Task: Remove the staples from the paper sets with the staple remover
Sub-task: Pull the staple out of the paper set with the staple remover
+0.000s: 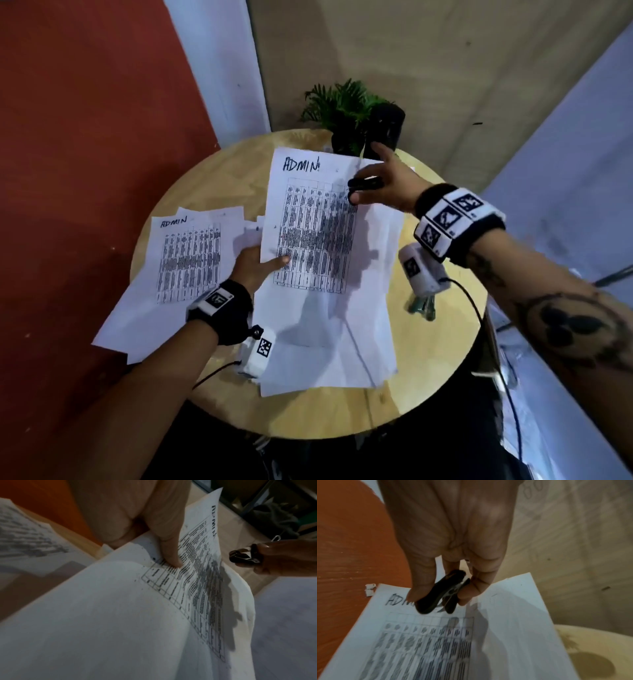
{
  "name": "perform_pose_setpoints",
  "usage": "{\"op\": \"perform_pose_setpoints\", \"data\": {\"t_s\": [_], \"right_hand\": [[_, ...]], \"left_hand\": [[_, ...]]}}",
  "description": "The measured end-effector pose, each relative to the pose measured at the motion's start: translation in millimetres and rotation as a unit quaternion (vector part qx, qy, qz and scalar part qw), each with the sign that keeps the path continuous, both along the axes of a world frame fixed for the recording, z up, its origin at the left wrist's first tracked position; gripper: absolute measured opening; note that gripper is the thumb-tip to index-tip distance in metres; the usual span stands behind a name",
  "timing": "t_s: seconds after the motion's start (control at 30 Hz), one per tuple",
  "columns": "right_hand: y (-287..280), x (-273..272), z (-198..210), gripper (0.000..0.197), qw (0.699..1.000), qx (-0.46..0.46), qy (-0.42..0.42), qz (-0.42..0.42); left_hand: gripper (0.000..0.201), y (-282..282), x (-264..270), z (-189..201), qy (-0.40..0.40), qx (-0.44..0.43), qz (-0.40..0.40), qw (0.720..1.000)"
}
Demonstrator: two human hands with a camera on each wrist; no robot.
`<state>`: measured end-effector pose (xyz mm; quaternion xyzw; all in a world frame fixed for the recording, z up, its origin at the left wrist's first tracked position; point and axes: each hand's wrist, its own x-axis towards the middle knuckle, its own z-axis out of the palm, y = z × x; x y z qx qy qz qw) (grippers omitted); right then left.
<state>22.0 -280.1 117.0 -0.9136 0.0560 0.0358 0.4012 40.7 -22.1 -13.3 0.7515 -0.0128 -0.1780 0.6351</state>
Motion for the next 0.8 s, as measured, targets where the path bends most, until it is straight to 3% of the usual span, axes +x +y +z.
{"op": "perform_pose_setpoints", "data": {"t_s": [0.1,0.27,0.4,0.5,0.57,0.67,0.73,0.8], "right_hand": [[2.4,10.9,37.4,0.041,0.993,-0.103,0.004,0.050],[7.0,18.8,72.2,0.027,0.991,-0.063,0.101,0.068],[10.5,14.4,83.5,0.030,0.991,-0.080,0.069,0.080],[20.3,4.3,103.0,0.031,0.982,-0.149,0.013,0.118],[28.6,-6.6,119.3,0.034,0.972,-0.190,-0.024,0.134],[44.2,-21.0,137.0,0.038,0.956,-0.235,-0.077,0.158],[53.4,-29.7,146.0,0.040,0.950,-0.246,-0.104,0.164],[59.2,-38.8,153.5,0.041,0.946,-0.242,-0.127,0.174]], "left_hand": [[0.012,8.6,1.1,16.7,-0.034,-0.012,-0.006,0.999],[0.012,21.9,8.1,30.9,-0.080,-0.019,-0.004,0.997],[0.012,26.3,5.2,35.7,-0.068,-0.024,0.020,0.997],[0.035,30.0,10.6,56.0,-0.071,-0.036,0.048,0.996],[0.074,34.1,20.9,84.7,-0.147,-0.004,0.070,0.987],[0.113,30.1,24.4,145.3,-0.290,0.022,0.087,0.953],[0.119,20.2,18.3,189.5,-0.433,0.116,0.055,0.892],[0.105,12.4,16.8,222.7,-0.487,0.237,-0.009,0.841]]}}
